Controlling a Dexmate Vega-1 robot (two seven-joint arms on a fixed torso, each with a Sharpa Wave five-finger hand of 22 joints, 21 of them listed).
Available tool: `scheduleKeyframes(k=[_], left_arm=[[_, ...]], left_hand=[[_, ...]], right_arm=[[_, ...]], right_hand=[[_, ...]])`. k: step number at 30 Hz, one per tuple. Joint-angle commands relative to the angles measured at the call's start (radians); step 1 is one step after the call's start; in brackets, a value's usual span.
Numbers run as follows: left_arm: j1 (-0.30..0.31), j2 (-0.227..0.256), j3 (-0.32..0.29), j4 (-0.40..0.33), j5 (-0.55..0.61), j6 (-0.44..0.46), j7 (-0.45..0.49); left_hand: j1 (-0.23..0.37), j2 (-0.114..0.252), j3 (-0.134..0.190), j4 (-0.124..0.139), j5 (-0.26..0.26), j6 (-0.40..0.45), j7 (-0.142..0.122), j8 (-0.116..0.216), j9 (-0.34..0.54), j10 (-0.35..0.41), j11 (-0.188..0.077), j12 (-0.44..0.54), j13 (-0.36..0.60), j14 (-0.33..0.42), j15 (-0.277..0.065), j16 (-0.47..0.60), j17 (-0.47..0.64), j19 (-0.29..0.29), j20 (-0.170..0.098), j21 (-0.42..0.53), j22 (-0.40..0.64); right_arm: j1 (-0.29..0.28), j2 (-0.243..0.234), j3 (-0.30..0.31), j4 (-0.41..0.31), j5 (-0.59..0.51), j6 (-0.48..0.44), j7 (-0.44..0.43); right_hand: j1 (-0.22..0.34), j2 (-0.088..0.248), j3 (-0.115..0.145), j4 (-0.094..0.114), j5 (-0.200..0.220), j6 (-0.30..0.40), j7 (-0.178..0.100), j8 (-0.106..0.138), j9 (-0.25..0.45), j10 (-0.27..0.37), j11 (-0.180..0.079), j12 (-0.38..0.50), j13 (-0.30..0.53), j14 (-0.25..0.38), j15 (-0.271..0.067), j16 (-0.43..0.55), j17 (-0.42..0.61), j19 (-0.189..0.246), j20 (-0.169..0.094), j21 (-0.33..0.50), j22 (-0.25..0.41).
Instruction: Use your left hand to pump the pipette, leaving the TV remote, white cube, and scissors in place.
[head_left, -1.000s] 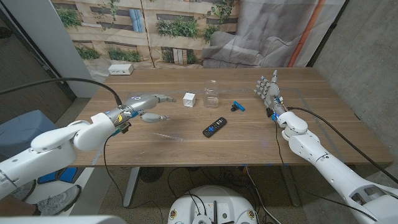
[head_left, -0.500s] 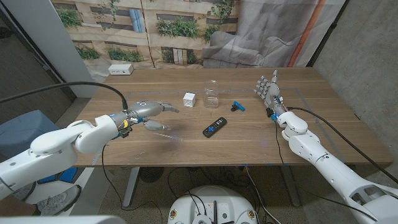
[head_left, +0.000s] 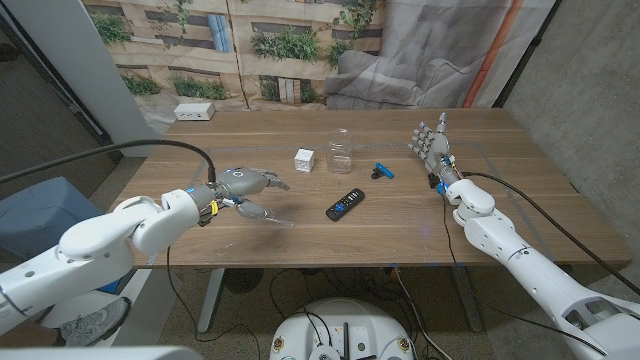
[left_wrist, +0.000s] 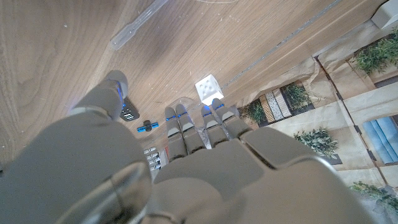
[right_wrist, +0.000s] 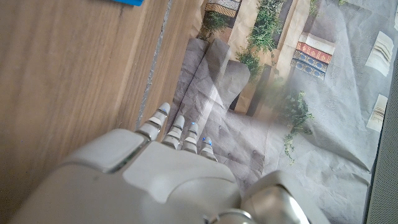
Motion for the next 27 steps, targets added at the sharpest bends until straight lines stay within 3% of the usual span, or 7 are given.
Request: scheduleKeyframes(k=[1,12,20,27], left_arm=[[-0.064,0.012,0.106,-0.058,0.117,0.085,-0.067],[-0.096,0.004,0.195,-0.092,0.24,0.167,-0.084],[-0.121,-0.028,0.262,-0.101,0.314,0.231,-0.116],[-0.137,-0.063,0.313,-0.09,0.361,0.278,-0.133]], left_hand=[[0.026,0.002,-0.009,0.0,0.009,0.023,0.007,0.007,0.002,0.021,-0.001,0.0,0.003,-0.005,-0.041,-0.002,0.001,-0.018,0.003,-0.003,0.003],[0.057,0.003,-0.024,0.003,0.01,0.069,0.026,0.013,0.002,0.074,0.009,0.004,0.001,-0.023,-0.026,-0.001,0.0,-0.057,0.021,-0.003,0.002],[0.075,0.004,-0.034,0.004,0.01,0.102,0.046,0.015,0.002,0.114,0.014,0.005,-0.001,-0.015,-0.024,0.005,0.001,-0.06,0.036,0.001,0.001],[0.087,0.007,-0.039,0.005,0.011,0.128,0.047,0.017,0.001,0.142,0.011,0.007,-0.001,0.003,-0.024,0.01,0.0,-0.049,0.042,0.006,0.001]], right_arm=[[0.0,0.0,0.0,0.0,0.0,-0.001,0.0],[0.001,0.0,0.0,0.001,0.0,0.0,0.001],[0.001,0.001,0.0,0.003,0.0,0.001,0.001],[0.001,0.001,0.0,0.003,0.0,0.001,0.001]], right_hand=[[0.0,0.058,-0.006,0.001,0.006,0.003,-0.009,0.007,0.003,-0.002,-0.008,0.002,0.005,-0.011,-0.078,0.006,0.004,0.005,0.002,0.004,0.005],[0.0,0.058,-0.007,0.0,0.006,0.003,-0.009,0.006,0.003,0.002,-0.009,0.004,0.005,-0.01,-0.078,0.006,0.004,0.005,0.002,0.004,0.005],[0.0,0.058,-0.007,0.001,0.006,0.003,-0.01,0.006,0.003,-0.005,-0.005,0.002,0.005,-0.01,-0.078,0.006,0.004,0.005,0.002,0.004,0.005],[0.0,0.058,-0.007,0.0,0.006,0.003,-0.01,0.007,0.003,-0.004,-0.002,0.001,0.005,-0.01,-0.078,0.006,0.004,0.005,0.003,0.004,0.005]])
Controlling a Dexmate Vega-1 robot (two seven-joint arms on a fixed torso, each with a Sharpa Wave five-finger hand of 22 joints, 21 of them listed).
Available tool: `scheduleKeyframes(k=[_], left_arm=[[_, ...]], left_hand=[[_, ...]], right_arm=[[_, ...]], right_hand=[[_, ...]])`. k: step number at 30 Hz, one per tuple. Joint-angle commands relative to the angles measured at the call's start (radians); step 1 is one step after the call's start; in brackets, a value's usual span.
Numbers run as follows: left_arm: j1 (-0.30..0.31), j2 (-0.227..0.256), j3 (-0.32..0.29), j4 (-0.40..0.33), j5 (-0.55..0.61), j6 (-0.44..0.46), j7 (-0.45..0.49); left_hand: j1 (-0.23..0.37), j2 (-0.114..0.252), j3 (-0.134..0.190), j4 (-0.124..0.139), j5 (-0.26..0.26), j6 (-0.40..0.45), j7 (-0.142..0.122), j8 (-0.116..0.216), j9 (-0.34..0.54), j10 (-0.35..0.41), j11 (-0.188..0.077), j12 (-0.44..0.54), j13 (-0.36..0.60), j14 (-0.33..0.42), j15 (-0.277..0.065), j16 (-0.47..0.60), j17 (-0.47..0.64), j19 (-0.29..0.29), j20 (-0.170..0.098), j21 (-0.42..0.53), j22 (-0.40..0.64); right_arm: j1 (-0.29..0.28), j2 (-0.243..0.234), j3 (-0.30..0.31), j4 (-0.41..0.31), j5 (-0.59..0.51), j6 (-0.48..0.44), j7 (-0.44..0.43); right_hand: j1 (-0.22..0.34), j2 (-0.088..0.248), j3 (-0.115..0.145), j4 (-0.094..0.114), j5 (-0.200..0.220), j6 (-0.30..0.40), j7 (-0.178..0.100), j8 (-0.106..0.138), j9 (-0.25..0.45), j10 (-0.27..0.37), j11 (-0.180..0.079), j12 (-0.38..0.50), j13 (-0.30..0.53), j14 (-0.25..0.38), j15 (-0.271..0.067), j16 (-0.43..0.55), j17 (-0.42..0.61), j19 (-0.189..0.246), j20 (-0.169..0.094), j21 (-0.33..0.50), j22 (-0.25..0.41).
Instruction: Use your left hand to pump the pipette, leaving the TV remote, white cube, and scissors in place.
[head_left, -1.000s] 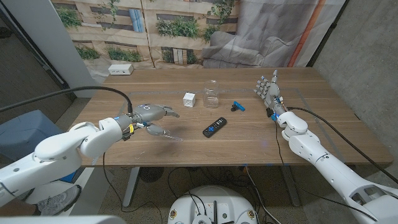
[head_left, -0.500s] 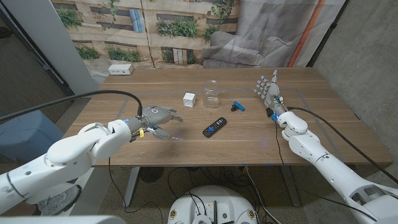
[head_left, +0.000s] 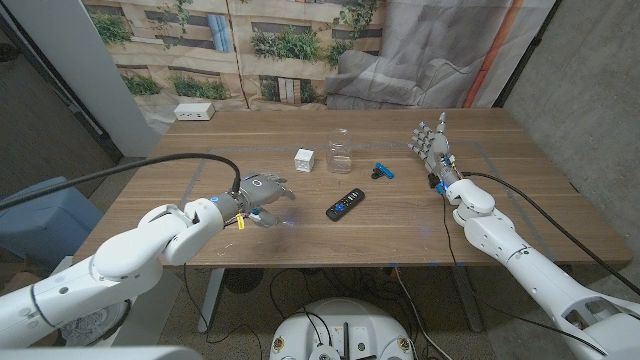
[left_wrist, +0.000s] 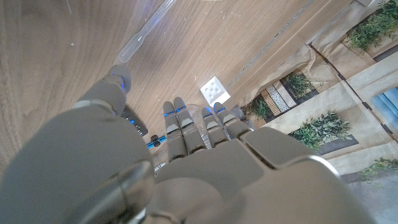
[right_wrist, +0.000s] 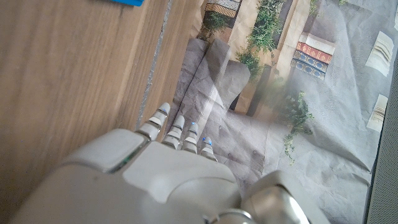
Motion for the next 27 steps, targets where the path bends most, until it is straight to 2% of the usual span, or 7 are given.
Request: scheduleKeyframes(k=[1,6,12,19,23,27], left_arm=[[-0.035,-0.05,0.094,0.0,0.094,0.087,-0.037],[-0.05,-0.072,0.125,0.009,0.12,0.108,-0.045],[-0.063,-0.095,0.155,0.025,0.138,0.124,-0.041],[-0.08,-0.117,0.186,0.048,0.151,0.138,-0.046],[-0.097,-0.125,0.203,0.063,0.146,0.131,-0.048],[-0.108,-0.131,0.218,0.072,0.154,0.133,-0.048]], left_hand=[[0.013,0.001,-0.003,0.0,0.004,0.02,-0.001,0.006,0.002,0.015,-0.004,0.007,0.003,0.015,-0.018,0.005,0.003,0.005,0.01,0.006,0.001],[0.023,0.006,-0.003,-0.001,0.006,0.025,-0.001,0.004,0.001,0.025,-0.005,0.006,0.003,0.016,-0.016,0.004,0.003,-0.001,0.01,0.003,0.001],[0.038,0.012,-0.005,-0.001,0.009,0.042,0.001,0.002,0.001,0.049,0.006,0.006,0.002,0.031,-0.021,0.007,0.003,0.008,0.012,0.007,0.001],[0.051,0.016,-0.009,-0.001,0.01,0.052,-0.004,-0.003,0.001,0.083,0.002,0.008,0.001,0.041,-0.025,0.008,0.003,0.017,0.015,0.009,0.001],[0.066,0.021,-0.018,0.001,0.01,0.059,-0.012,-0.013,0.001,0.117,-0.003,0.006,0.001,0.053,-0.031,0.008,0.003,0.068,0.002,0.024,0.003],[0.076,0.023,-0.027,0.002,0.009,0.086,-0.013,-0.012,0.002,0.165,-0.009,0.011,0.001,0.075,-0.042,0.011,0.003,0.075,0.001,0.021,0.004]], right_arm=[[0.0,0.0,0.0,0.002,0.0,0.001,0.0],[0.0,0.0,0.0,0.001,0.0,0.001,0.0],[0.0,0.0,0.0,0.0,0.0,0.0,0.0],[-0.001,-0.001,0.0,0.0,0.0,0.0,0.0],[-0.001,-0.001,0.0,0.0,0.0,0.0,0.0],[0.0,0.0,0.0,0.0,0.0,0.0,0.0]], right_hand=[[0.0,0.058,-0.007,0.0,0.006,0.003,-0.01,0.007,0.003,-0.005,-0.005,0.001,0.005,-0.01,-0.078,0.006,0.004,0.005,0.003,0.004,0.005],[0.0,0.058,-0.006,0.001,0.006,0.003,-0.009,0.007,0.003,-0.002,-0.003,0.002,0.005,-0.012,-0.079,0.006,0.004,0.005,0.002,0.004,0.005],[0.0,0.058,-0.007,0.0,0.006,0.003,-0.009,0.007,0.003,-0.004,-0.005,0.002,0.005,-0.011,-0.078,0.006,0.004,0.005,0.003,0.004,0.005],[0.0,0.058,-0.007,0.001,0.006,0.004,-0.009,0.007,0.003,0.002,-0.005,0.004,0.005,-0.011,-0.078,0.006,0.004,0.004,0.003,0.004,0.005],[0.0,0.058,-0.007,0.001,0.006,0.003,-0.008,0.007,0.003,0.006,-0.003,0.006,0.005,-0.011,-0.079,0.006,0.004,0.004,0.003,0.004,0.005],[0.0,0.058,-0.007,0.001,0.006,0.003,-0.009,0.007,0.003,-0.001,-0.006,0.003,0.005,-0.011,-0.079,0.006,0.004,0.005,0.003,0.004,0.005]])
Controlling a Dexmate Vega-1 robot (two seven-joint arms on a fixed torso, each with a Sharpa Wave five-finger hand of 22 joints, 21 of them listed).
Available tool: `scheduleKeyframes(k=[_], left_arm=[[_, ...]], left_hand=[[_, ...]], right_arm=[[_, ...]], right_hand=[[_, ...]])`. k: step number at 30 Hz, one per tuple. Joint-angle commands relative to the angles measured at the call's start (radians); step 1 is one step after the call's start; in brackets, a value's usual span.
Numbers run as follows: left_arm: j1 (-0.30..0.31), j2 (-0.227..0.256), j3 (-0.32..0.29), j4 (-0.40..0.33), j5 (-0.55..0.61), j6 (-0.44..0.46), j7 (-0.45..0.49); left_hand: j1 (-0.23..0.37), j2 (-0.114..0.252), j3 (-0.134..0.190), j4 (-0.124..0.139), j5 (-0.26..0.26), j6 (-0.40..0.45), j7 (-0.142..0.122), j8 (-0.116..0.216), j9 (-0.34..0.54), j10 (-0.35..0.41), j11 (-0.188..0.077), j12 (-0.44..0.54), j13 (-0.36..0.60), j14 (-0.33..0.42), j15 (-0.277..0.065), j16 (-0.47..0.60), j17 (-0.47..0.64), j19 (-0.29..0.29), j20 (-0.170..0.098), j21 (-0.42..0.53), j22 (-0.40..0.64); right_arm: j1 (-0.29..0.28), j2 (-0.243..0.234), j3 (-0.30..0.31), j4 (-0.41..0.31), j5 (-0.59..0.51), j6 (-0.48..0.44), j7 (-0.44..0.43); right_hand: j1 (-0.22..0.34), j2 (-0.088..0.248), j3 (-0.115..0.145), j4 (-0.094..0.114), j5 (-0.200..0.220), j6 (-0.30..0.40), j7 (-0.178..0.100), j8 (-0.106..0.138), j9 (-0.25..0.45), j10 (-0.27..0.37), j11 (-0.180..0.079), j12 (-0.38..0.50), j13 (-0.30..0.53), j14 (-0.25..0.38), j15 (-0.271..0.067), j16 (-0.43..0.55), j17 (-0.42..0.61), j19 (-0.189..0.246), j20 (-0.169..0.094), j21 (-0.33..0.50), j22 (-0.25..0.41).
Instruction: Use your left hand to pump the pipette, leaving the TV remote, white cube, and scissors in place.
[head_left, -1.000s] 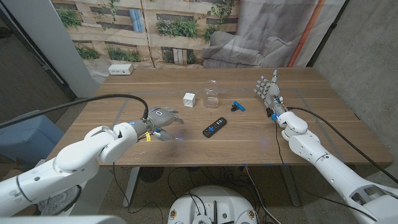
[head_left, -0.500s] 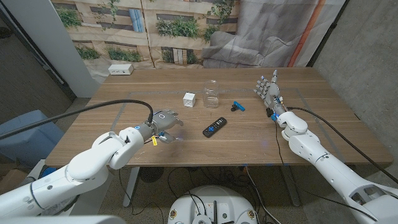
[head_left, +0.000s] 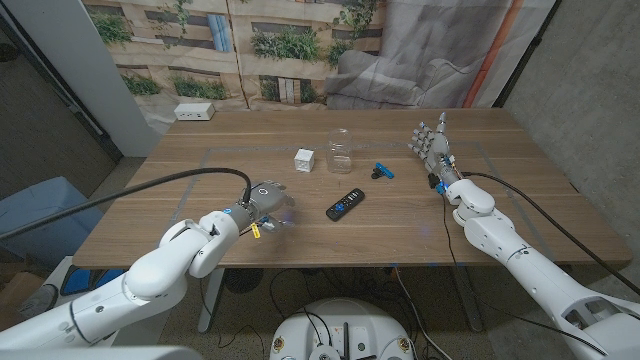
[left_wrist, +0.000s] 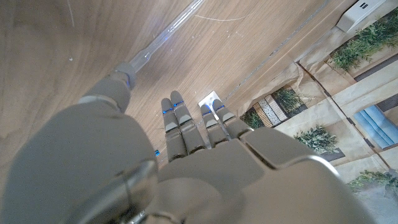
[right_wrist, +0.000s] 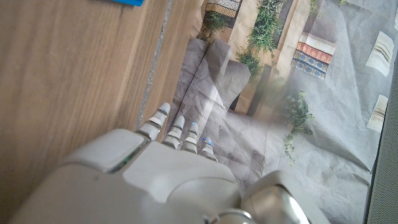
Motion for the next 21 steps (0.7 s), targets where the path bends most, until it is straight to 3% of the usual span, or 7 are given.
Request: scheduleKeyframes(k=[1,21], left_arm=[[-0.037,-0.028,0.055,0.035,0.018,0.01,-0.005],[-0.037,-0.01,0.083,0.074,0.02,0.004,0.045]], left_hand=[[0.021,0.0,-0.012,0.004,0.009,0.034,-0.001,-0.003,0.002,0.049,-0.002,0.005,0.001,0.027,-0.045,0.011,0.002,0.011,-0.002,0.002,0.004],[0.045,0.009,-0.025,0.003,0.009,0.086,-0.015,-0.002,0.003,0.079,-0.014,-0.007,0.0,0.059,-0.065,0.013,0.002,0.028,-0.009,0.001,0.004]], right_arm=[[-0.001,0.0,0.0,-0.001,0.0,0.0,0.0],[-0.001,-0.001,0.001,-0.001,0.0,0.0,0.0]], right_hand=[[0.0,0.058,-0.007,0.001,0.006,0.004,-0.009,0.007,0.003,-0.001,-0.006,0.003,0.005,-0.011,-0.079,0.006,0.004,0.005,0.002,0.004,0.005],[0.0,0.058,-0.007,0.0,0.006,0.001,-0.01,0.006,0.003,-0.004,-0.005,0.002,0.005,-0.011,-0.078,0.006,0.004,0.005,0.002,0.004,0.005]])
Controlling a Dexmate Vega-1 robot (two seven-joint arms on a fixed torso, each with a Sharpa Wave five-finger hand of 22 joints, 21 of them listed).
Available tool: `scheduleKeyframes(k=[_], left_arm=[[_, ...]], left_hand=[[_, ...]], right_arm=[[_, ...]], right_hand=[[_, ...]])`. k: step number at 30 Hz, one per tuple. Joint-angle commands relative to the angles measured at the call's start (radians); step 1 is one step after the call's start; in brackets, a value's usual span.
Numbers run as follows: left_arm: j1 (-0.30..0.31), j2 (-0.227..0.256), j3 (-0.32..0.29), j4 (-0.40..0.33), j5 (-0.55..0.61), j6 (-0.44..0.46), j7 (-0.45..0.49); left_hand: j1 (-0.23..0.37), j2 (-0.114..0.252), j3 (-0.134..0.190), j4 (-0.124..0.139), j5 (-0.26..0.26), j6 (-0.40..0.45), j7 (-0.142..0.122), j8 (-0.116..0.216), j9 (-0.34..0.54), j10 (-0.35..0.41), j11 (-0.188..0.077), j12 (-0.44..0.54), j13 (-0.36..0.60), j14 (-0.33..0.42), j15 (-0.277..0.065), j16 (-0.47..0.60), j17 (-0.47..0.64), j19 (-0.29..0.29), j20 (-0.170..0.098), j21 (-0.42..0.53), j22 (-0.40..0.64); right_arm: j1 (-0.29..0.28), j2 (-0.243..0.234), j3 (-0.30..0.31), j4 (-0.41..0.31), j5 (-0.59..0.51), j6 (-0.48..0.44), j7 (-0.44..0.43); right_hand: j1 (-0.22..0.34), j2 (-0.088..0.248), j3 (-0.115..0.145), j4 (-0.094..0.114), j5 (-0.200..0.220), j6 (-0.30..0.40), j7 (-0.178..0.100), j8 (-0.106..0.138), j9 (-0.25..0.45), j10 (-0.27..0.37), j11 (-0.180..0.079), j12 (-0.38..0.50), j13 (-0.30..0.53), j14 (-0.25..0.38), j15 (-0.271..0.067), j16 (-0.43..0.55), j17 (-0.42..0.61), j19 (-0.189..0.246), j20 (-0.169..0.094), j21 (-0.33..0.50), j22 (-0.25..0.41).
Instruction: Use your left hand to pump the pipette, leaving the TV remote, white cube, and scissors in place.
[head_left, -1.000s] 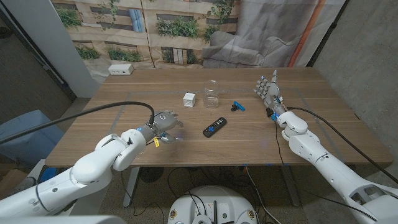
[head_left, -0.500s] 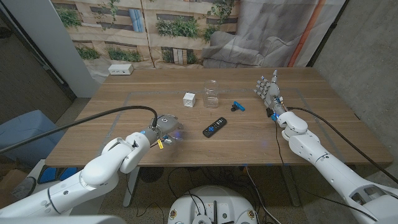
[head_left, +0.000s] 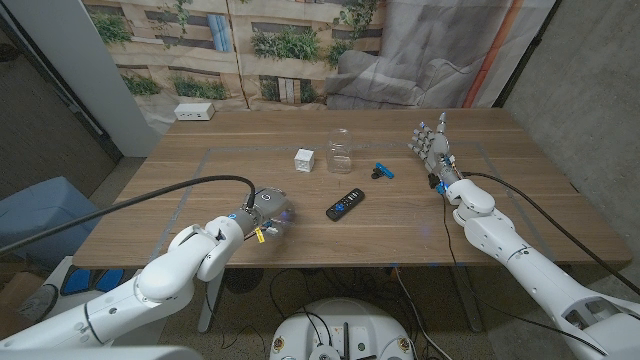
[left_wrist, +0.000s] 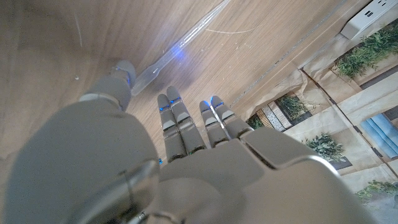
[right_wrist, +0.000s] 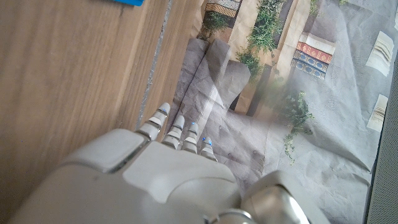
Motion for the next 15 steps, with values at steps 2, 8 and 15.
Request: scheduleKeyframes(k=[2,8,15], left_arm=[[-0.006,0.007,0.023,0.028,0.0,-0.006,0.035],[-0.01,0.003,0.03,0.036,0.0,-0.014,0.069],[-0.015,0.0,0.035,0.042,0.0,-0.025,0.104]], left_hand=[[0.016,0.006,-0.003,0.001,0.009,0.014,-0.003,-0.002,0.003,0.018,-0.001,-0.002,0.0,0.021,-0.067,0.007,0.002,0.017,-0.002,0.001,0.002],[0.034,0.013,-0.014,0.001,0.008,0.063,-0.029,0.002,0.004,0.06,0.001,-0.003,0.0,0.055,-0.081,0.009,0.002,0.047,-0.013,0.007,0.003],[0.052,0.021,-0.03,0.002,0.006,0.135,-0.044,0.01,0.004,0.121,-0.005,-0.002,0.0,0.099,-0.1,0.011,0.003,0.071,-0.019,0.009,0.004]], right_arm=[[0.0,0.0,0.0,0.0,0.0,0.0,0.0],[0.0,0.0,0.0,-0.001,0.0,0.0,0.0],[0.0,0.0,0.0,-0.001,0.0,0.0,0.0]], right_hand=[[0.0,0.058,-0.007,0.0,0.006,0.002,-0.009,0.006,0.003,-0.003,-0.005,0.002,0.005,-0.011,-0.077,0.006,0.004,0.005,0.003,0.004,0.005],[0.0,0.058,-0.006,0.001,0.006,0.003,-0.01,0.007,0.003,-0.004,-0.003,0.002,0.005,-0.01,-0.078,0.006,0.004,0.004,0.003,0.004,0.005],[0.0,0.058,-0.006,0.0,0.006,0.003,-0.008,0.007,0.003,-0.002,-0.005,0.002,0.005,-0.01,-0.078,0.007,0.004,0.005,0.003,0.004,0.005]])
